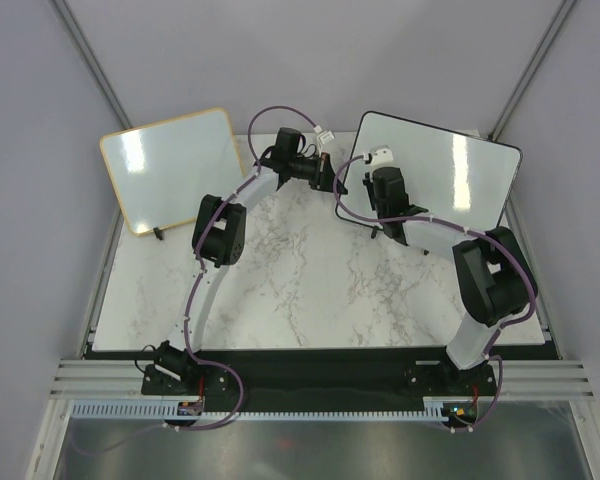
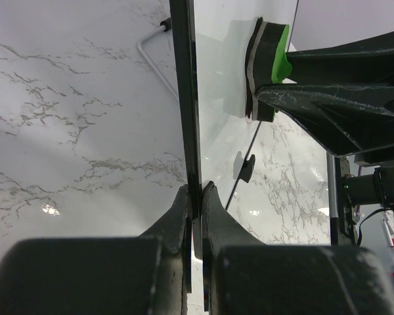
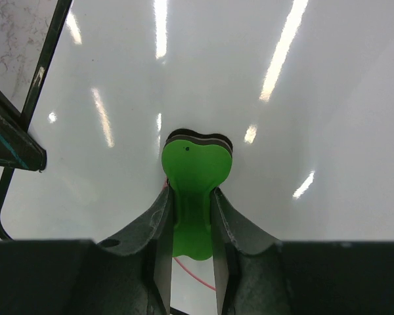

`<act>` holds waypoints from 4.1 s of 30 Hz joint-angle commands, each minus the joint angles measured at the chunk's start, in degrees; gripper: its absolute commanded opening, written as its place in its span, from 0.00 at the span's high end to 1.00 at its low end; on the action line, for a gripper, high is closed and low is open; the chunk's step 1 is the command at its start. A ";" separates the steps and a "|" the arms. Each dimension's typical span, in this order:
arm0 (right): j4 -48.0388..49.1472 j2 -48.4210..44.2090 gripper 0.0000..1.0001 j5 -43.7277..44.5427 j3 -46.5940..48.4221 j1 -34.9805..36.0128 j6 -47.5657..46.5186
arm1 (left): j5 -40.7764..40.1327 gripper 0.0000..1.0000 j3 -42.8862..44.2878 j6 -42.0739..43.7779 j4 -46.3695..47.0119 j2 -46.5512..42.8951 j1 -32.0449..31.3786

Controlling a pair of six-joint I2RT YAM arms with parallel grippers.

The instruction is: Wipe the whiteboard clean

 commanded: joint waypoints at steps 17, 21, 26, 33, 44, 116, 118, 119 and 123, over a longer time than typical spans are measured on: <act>-12.99 -1.06 1.00 12.03 2.76 -0.83 0.75 | -1.84 0.98 1.90 3.25 1.56 -1.56 -0.73; -14.04 -1.59 1.00 12.04 4.78 -2.59 0.32 | -1.84 0.98 2.08 3.43 1.56 -1.56 -0.73; -16.86 2.71 1.00 7.47 4.88 1.62 2.33 | -1.84 0.98 2.17 3.78 1.38 -1.48 -0.73; -18.79 8.17 1.00 7.38 5.76 9.44 7.06 | -2.19 0.98 2.17 3.96 1.29 -1.83 -0.73; -27.91 -1.85 1.00 15.20 -0.84 -0.38 20.68 | -2.19 0.98 2.17 4.04 1.12 -2.00 -0.73; -23.45 1.14 1.00 13.71 2.24 -6.02 66.84 | -1.84 0.98 1.90 6.07 -0.11 -2.44 -0.91; -23.01 0.35 1.00 15.10 1.62 -6.02 67.11 | -1.75 0.98 1.82 6.24 -0.29 -2.62 -0.91; -23.01 0.08 1.00 16.16 1.45 -6.19 66.85 | -1.66 0.98 1.81 6.41 -0.37 -2.70 -0.91; -23.97 -2.90 1.00 17.40 -1.26 -10.49 66.49 | -1.57 0.98 1.81 6.50 -0.46 -2.79 -0.91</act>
